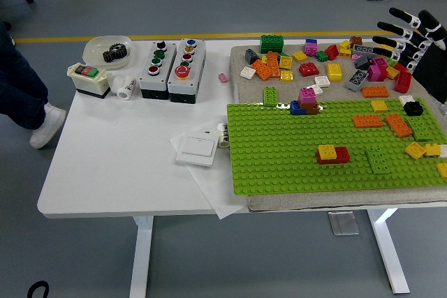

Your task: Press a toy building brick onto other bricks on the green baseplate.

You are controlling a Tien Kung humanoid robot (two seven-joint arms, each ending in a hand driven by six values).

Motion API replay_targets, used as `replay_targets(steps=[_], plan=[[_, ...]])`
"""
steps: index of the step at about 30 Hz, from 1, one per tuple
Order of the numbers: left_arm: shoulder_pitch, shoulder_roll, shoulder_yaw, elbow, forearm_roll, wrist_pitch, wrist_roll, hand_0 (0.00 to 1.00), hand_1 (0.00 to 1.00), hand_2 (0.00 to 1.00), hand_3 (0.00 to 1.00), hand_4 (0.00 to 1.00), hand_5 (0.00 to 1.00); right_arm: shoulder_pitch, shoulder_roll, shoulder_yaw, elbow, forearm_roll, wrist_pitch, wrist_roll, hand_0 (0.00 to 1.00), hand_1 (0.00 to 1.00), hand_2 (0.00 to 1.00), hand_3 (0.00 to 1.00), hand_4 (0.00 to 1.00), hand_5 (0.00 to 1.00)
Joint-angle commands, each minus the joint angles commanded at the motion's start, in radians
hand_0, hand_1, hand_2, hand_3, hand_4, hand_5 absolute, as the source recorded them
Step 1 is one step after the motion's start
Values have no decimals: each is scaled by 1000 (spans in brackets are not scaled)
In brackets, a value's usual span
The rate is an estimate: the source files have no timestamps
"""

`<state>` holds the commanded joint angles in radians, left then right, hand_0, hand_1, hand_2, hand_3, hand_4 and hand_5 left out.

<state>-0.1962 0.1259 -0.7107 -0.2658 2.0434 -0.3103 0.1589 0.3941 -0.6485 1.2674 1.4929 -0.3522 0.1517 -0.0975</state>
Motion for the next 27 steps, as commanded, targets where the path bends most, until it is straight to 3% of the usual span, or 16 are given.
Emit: replay_targets(steps=[5, 6, 27], plan=[[3, -5, 0, 0, 4, 8, -6, 763, 761, 728, 596, 666, 597, -11, -1, 24, 12, 190, -17, -31, 871, 811, 853, 926, 998, 834], [4, -5, -1, 1, 5, 9, -7, 756, 758, 728, 597, 666, 597, -12, -2, 29, 13, 201, -21, -33, 805, 766, 830, 925, 998, 813], [-6, -11, 24, 3, -37, 29, -16, 752, 752, 726, 596, 666, 597, -11, -16, 37, 24, 191, -19, -62, 741, 700, 766, 904, 998, 850]])
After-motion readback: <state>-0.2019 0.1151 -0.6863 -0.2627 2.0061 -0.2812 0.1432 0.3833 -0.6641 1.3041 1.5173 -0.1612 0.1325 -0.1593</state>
